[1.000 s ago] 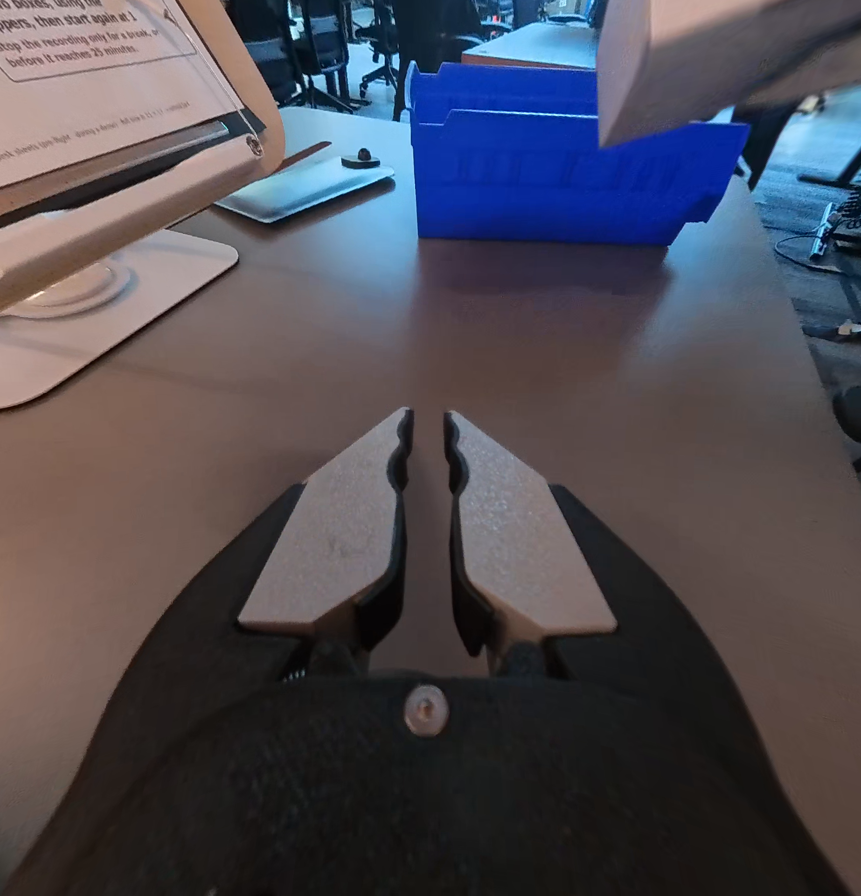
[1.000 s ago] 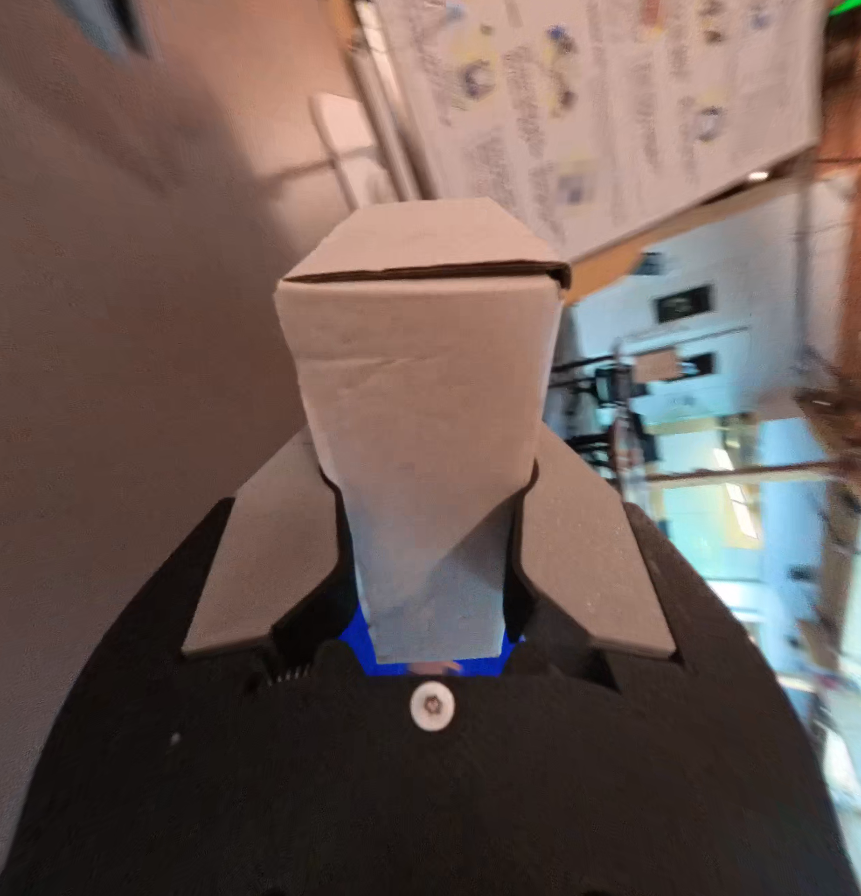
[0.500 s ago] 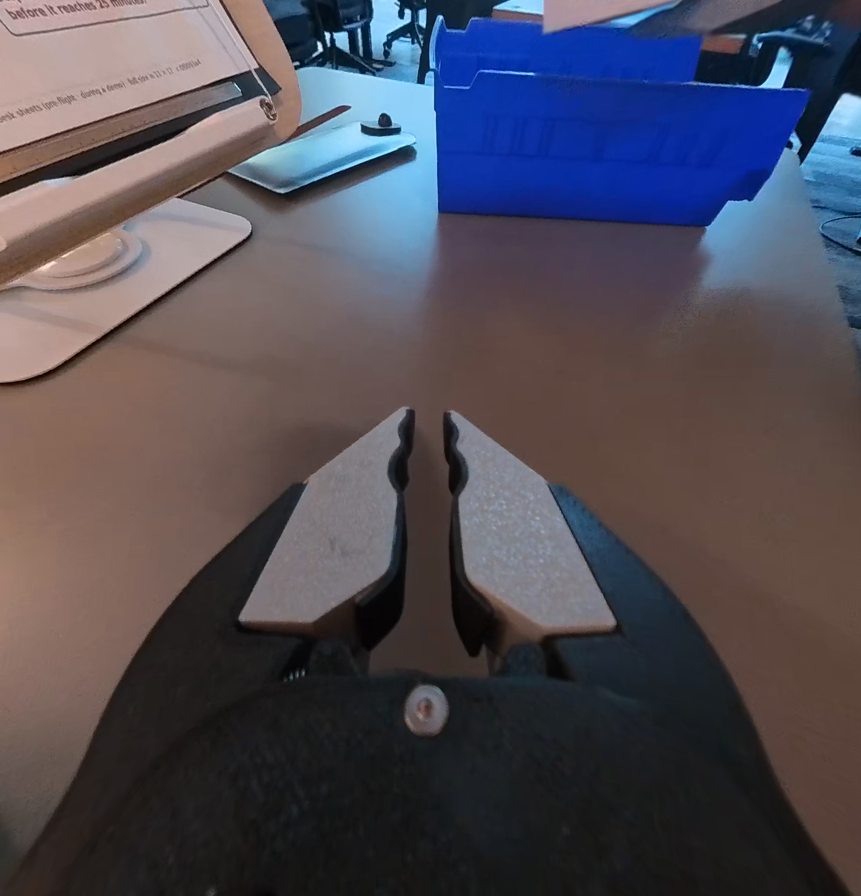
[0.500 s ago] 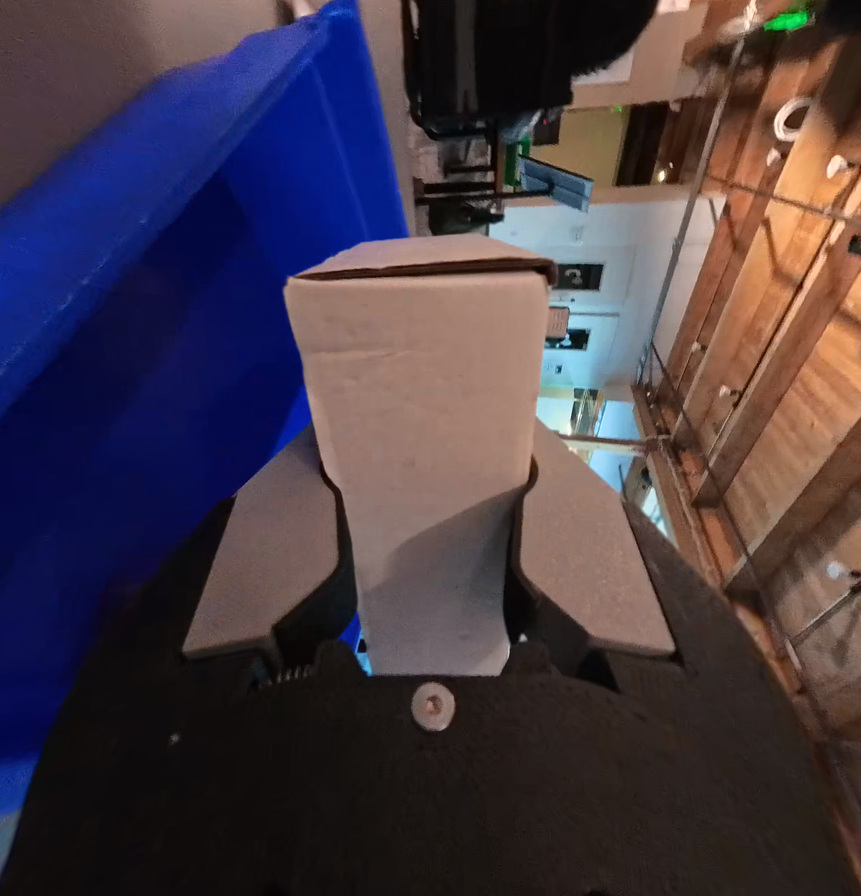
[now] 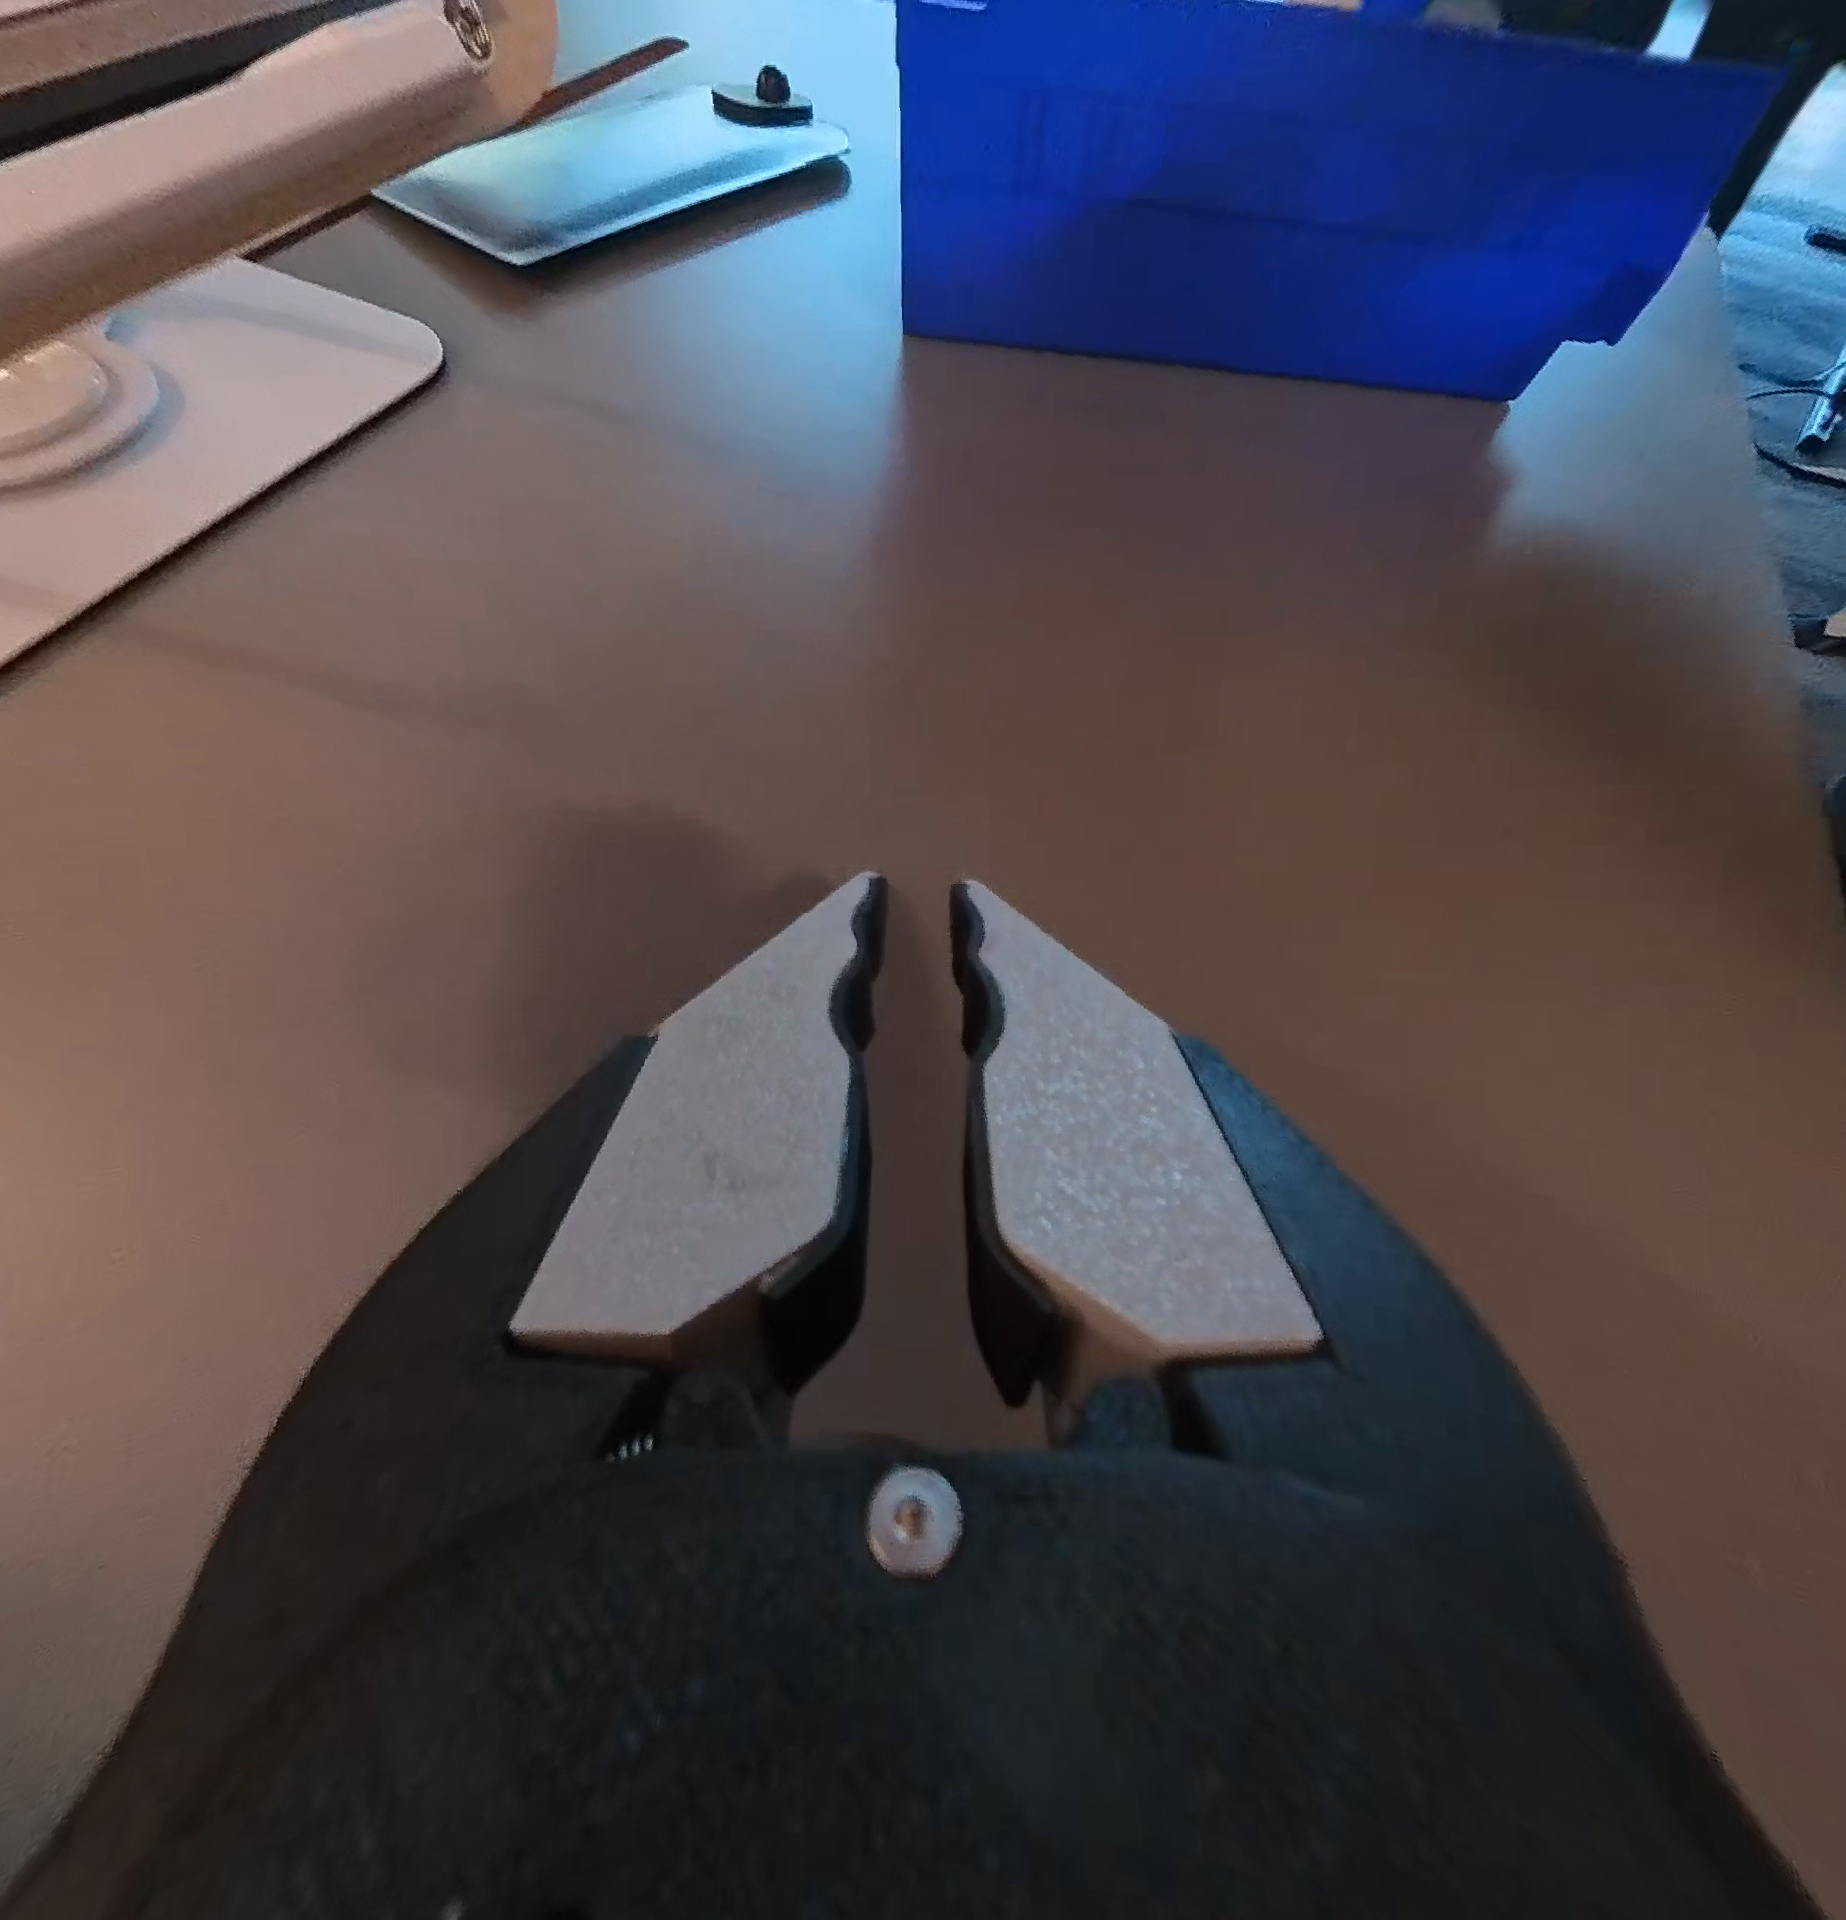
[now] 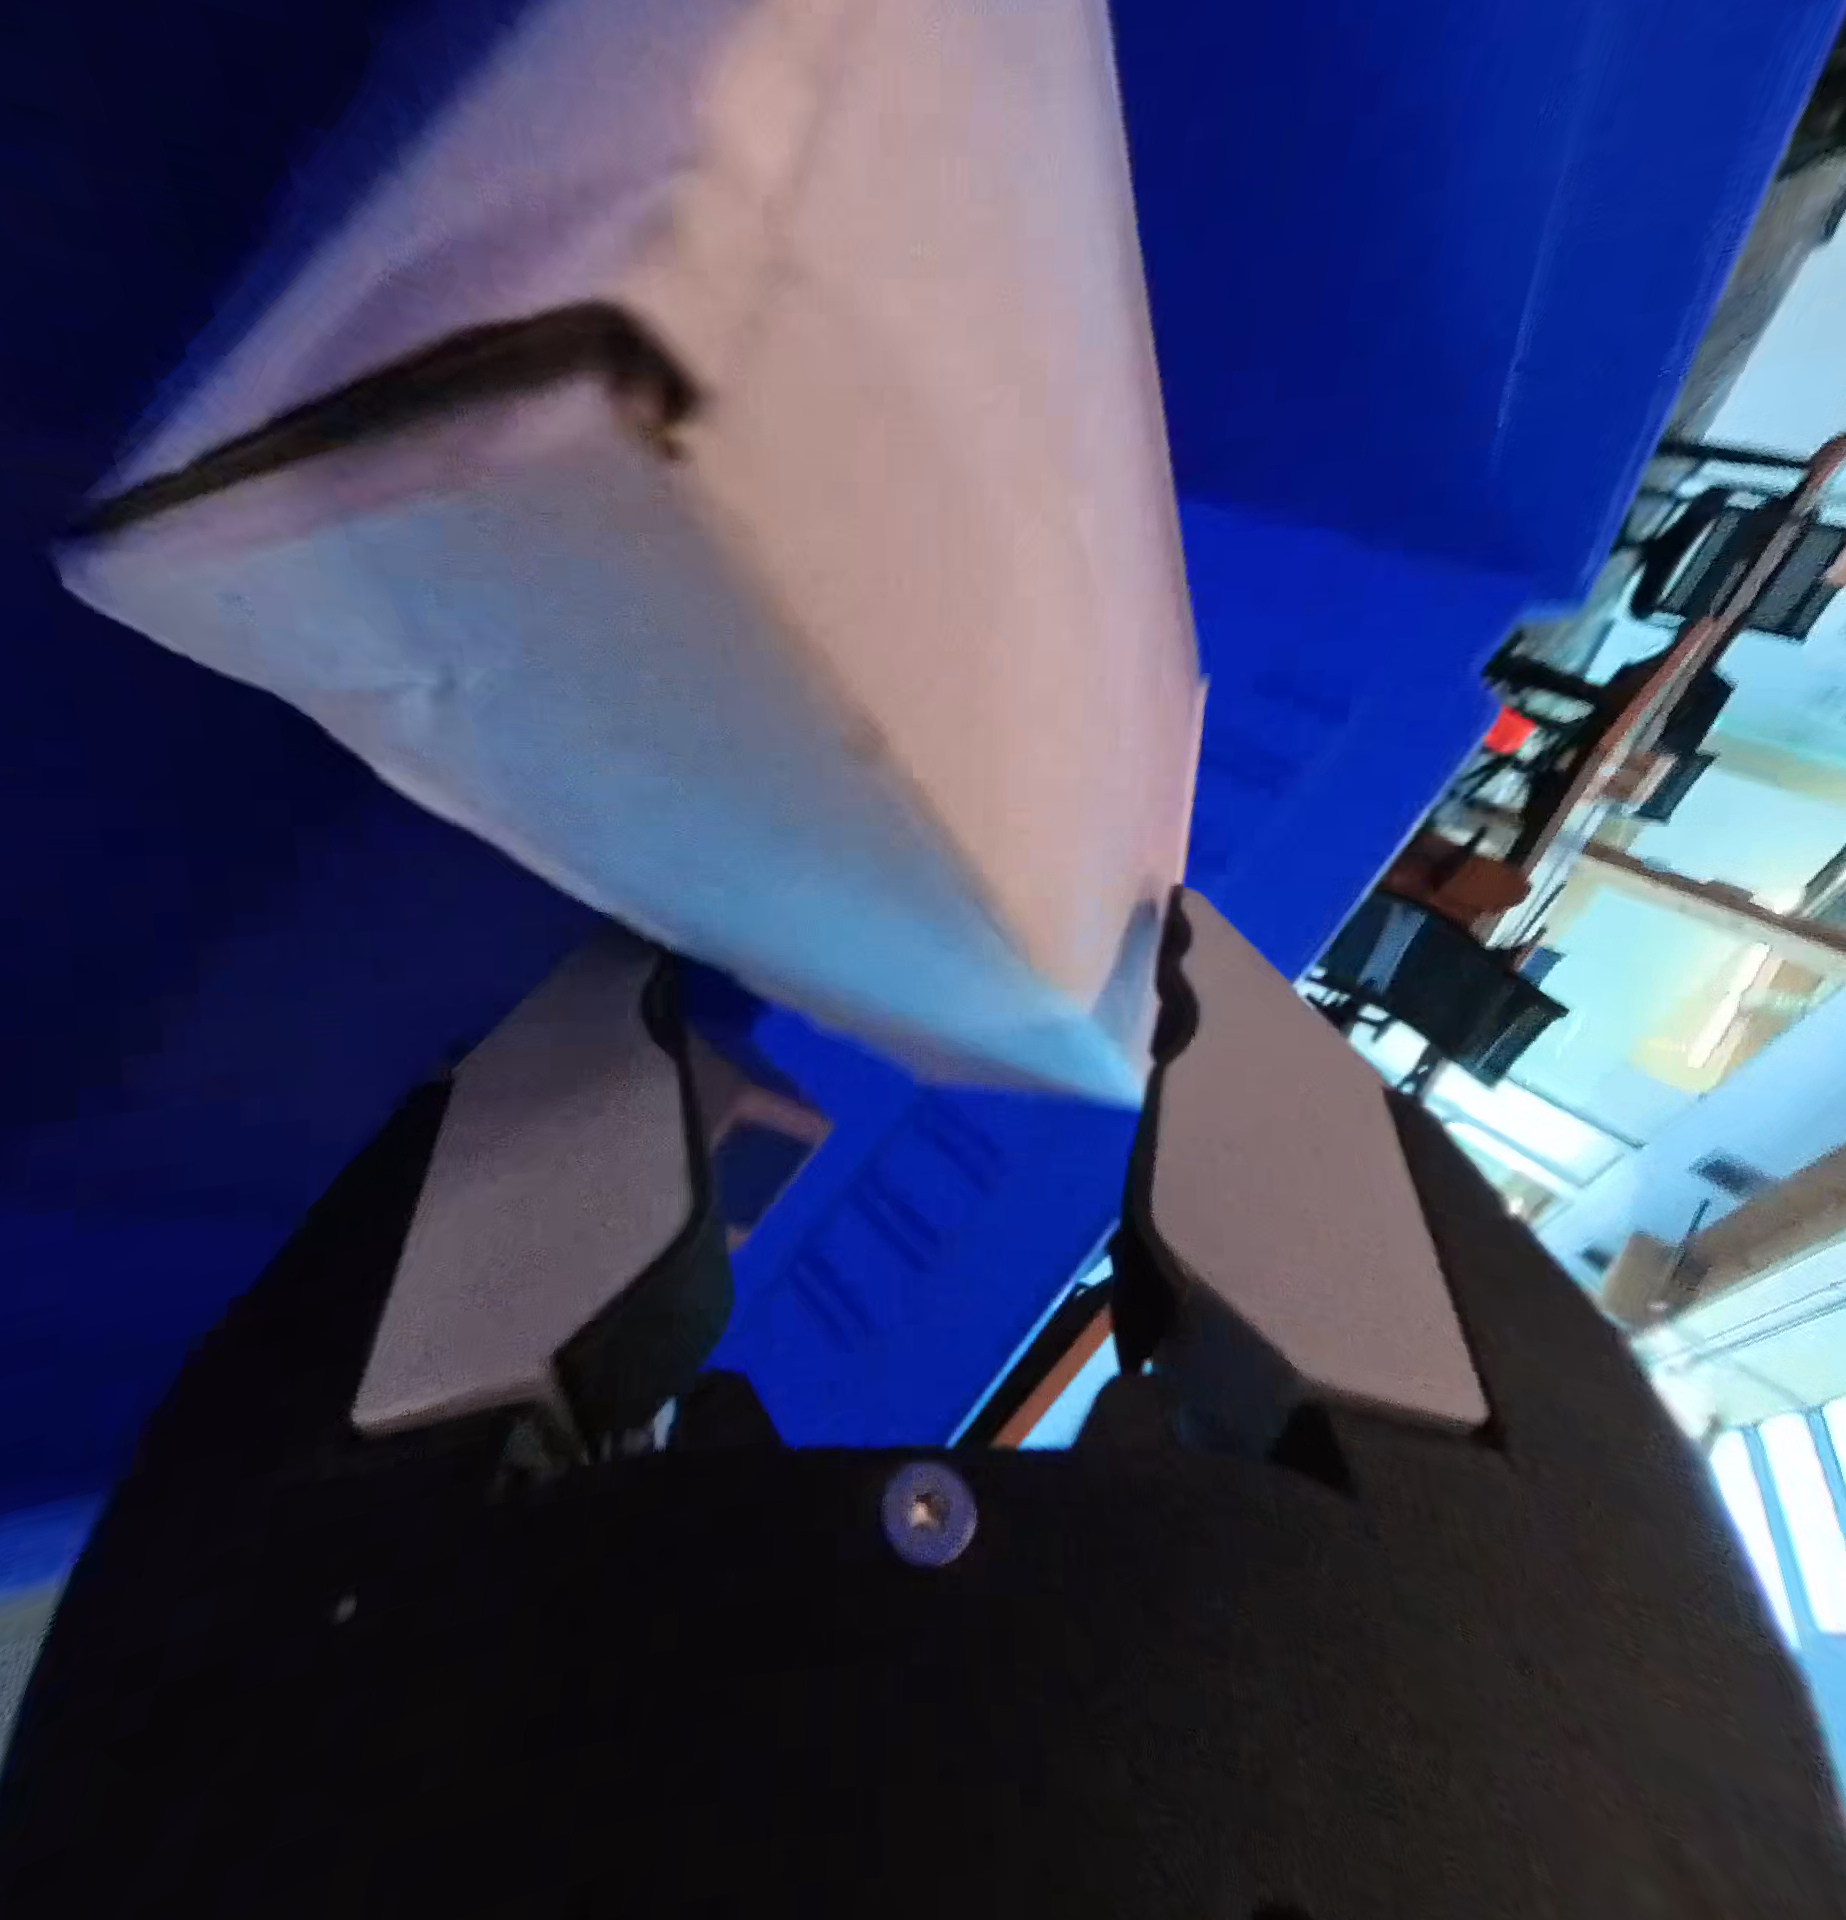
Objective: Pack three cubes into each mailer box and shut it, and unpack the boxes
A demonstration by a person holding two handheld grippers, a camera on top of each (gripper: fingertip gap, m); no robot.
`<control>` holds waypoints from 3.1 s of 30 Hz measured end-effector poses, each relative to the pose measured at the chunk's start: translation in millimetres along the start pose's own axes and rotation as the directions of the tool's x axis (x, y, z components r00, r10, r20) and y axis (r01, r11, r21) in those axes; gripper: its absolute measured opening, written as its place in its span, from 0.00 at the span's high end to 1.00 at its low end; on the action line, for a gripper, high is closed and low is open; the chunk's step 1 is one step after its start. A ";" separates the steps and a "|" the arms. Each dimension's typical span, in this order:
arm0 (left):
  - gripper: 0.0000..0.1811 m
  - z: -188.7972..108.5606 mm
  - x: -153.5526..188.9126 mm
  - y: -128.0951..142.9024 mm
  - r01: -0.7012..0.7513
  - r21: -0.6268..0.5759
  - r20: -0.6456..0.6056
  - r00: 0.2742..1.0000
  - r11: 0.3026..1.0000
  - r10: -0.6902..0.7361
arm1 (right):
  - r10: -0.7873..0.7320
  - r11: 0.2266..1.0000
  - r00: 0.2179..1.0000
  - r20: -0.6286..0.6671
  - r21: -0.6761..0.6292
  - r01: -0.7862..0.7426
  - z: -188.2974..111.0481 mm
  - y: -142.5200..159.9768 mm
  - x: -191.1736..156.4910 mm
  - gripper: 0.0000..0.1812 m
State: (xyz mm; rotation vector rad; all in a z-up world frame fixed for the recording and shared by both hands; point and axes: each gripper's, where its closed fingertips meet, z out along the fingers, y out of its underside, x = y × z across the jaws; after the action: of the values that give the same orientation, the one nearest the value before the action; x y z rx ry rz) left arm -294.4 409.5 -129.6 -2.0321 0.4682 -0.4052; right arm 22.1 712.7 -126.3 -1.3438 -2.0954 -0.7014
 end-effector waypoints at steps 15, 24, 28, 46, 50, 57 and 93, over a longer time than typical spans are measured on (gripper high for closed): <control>0.94 5.4 8.8 3.5 -0.006 -0.034 -0.030 1.000 0.999 0.005 | 0.283 0.959 0.959 0.035 -0.015 -0.282 22.6 -15.9 10.2 0.63; 0.94 5.2 8.9 3.5 -0.002 -0.032 -0.032 1.000 1.000 0.001 | 0.534 0.845 0.846 -0.002 0.027 -0.533 5.5 -10.8 39.8 0.61; 0.93 7.2 8.8 6.1 -0.015 -0.051 -0.018 1.000 0.999 0.014 | 0.704 0.705 0.709 -0.042 0.163 -0.690 -45.1 -10.7 60.7 0.67; 0.55 5.0 -7.3 -16.9 -0.091 0.080 0.181 0.981 0.993 0.076 | 0.492 0.169 0.634 0.597 0.648 -0.742 -130.8 -364.3 14.8 0.56; 0.51 6.4 -11.8 -19.1 -0.086 0.087 0.193 0.979 0.992 0.068 | 0.500 0.337 0.716 0.487 0.652 -0.679 -89.7 -372.9 3.2 0.55; 0.54 8.1 -20.5 -19.8 -0.098 0.075 0.254 0.964 0.992 0.076 | 0.500 0.341 0.680 0.537 0.599 -0.724 -72.4 -359.9 -5.3 0.59; 0.73 13.7 -28.3 21.5 -0.019 -0.205 0.361 0.928 0.978 0.093 | 0.534 0.517 0.703 0.469 0.477 -0.711 -48.5 -358.5 -26.7 0.63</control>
State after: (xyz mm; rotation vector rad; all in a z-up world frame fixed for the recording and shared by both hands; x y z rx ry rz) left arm -316.1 423.7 -157.4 -2.2181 0.3417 0.0680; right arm -290.9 532.1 -157.6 -1.6628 -1.5559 0.5074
